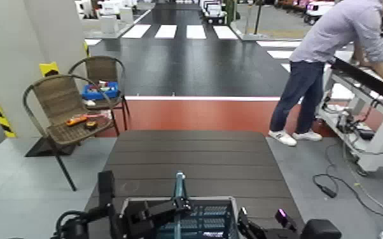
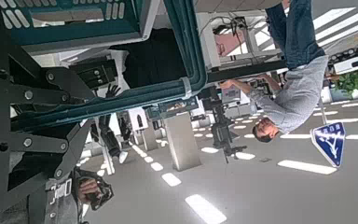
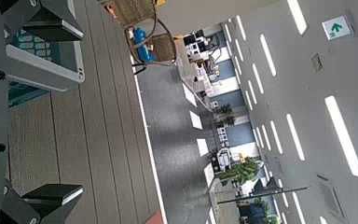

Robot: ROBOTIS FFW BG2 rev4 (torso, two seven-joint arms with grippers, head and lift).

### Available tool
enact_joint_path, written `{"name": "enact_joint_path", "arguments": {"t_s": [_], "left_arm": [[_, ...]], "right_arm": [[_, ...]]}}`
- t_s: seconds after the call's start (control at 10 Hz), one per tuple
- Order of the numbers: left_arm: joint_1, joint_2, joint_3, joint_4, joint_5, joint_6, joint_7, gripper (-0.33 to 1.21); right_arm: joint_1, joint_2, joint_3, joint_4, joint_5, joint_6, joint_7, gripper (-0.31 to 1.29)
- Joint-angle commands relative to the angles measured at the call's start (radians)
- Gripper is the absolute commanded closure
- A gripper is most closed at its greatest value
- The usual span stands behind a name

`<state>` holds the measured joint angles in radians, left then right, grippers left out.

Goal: Place the crate on the table.

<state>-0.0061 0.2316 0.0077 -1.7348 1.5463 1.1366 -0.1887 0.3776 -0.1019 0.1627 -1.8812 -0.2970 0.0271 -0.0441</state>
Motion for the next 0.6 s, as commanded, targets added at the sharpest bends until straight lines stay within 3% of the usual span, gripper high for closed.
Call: {"name": "enact_joint_path", "arguments": {"t_s": [0.1,0.6], "left_arm": [[0.000,0.000,-0.005,0.008,0.000,0.000,-0.006,1.06],[-0.012,-0.006,-0.017,0.032,-0.002,-0.012,-0.031,1.06]], "right_arm": [[-0.002,-0.001,0.001,0.000,-0.001,-0.001,0.000,0.15],[-0.002,-0.001,0.003,0.004,-0.004,-0.001,0.001,0.15]]}}
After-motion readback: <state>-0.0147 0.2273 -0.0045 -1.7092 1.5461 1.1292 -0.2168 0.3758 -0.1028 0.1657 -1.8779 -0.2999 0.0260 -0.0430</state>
